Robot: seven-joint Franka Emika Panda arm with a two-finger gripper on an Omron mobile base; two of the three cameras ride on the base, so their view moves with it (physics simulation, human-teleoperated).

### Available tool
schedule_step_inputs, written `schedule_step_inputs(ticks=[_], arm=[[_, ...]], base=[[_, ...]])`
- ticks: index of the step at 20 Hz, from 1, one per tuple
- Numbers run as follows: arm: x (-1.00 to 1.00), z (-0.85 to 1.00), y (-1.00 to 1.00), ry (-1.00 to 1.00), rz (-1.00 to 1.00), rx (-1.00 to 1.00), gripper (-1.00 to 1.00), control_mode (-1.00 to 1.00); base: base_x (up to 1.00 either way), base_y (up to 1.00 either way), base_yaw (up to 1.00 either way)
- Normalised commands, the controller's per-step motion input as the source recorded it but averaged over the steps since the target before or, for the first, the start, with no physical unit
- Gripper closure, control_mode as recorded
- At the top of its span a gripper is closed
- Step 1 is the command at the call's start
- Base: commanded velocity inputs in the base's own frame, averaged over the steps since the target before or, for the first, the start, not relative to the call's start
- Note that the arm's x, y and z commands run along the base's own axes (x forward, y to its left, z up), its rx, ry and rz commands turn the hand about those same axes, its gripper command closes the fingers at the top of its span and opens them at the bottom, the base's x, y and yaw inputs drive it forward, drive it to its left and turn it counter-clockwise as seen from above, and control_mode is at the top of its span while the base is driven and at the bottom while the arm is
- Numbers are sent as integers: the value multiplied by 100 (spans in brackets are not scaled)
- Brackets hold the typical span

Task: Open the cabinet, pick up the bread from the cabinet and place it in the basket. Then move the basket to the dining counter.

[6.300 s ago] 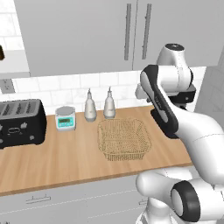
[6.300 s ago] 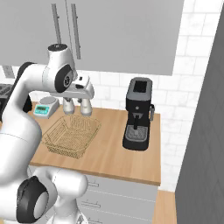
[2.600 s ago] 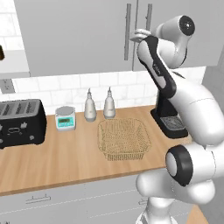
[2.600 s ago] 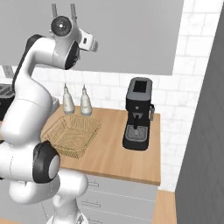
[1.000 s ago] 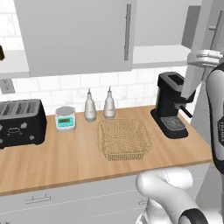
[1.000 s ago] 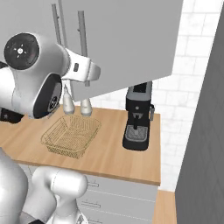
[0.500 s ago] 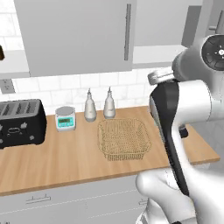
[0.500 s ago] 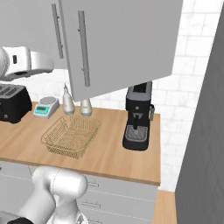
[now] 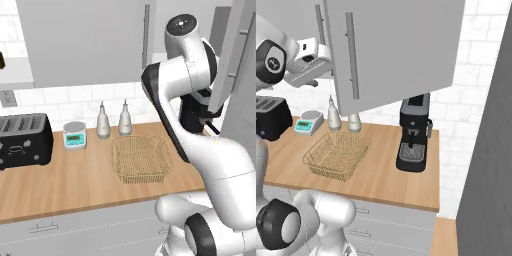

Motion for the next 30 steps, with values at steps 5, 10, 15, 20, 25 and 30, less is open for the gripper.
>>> schedule_step_inputs(ticks=[5,10,15,20,25,30], arm=[[76,-21,-72,12,-2,-19,-100,-100],[-21,0,-100,-1,-1,-8,-100,-100],[-60,0,-94,-5,-3,-11,-100,-100],[-56,0,-89,0,-16,-11,-100,-100],[-35,0,-25,-6,-14,-2,-100,-100],[-14,-3,83,-15,0,5,-100,-100]], base=[[0,0,0],[0,0,0],[0,0,0],[0,0,0],[0,0,0],[0,0,0]])
